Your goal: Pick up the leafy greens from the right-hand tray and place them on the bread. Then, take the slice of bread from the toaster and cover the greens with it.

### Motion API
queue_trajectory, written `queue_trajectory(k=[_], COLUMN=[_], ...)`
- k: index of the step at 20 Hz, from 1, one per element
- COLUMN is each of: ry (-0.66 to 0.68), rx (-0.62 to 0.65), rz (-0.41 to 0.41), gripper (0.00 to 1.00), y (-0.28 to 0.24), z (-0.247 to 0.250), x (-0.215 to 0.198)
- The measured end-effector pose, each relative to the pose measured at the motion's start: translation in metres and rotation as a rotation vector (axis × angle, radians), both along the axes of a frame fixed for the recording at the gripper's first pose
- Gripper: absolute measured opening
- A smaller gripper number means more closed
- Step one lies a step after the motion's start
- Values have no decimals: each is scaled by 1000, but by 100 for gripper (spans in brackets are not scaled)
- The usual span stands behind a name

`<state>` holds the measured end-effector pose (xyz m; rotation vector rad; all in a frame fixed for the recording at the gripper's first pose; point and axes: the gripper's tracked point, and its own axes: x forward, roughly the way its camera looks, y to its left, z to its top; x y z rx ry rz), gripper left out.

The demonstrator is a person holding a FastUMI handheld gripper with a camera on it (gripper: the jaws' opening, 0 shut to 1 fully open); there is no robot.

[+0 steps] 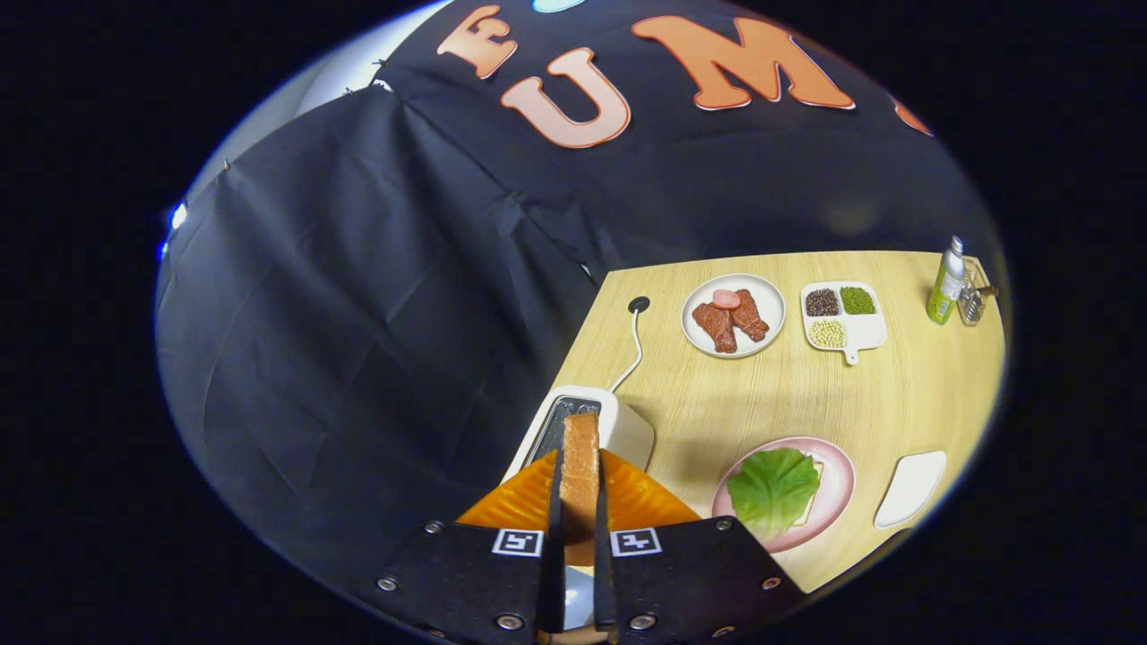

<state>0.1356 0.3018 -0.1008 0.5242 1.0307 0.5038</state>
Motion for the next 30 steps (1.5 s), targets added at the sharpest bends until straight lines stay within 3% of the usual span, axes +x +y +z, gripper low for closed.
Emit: queue_trajectory(k=[5,21,30], ry=[-14,63,162], rx=[124,433,478], rz=[-44,-213,-296], gripper=[12,11,11], y=[-30,-94,-110], z=[-5,-91,-173], x=[-12,-28,-36])
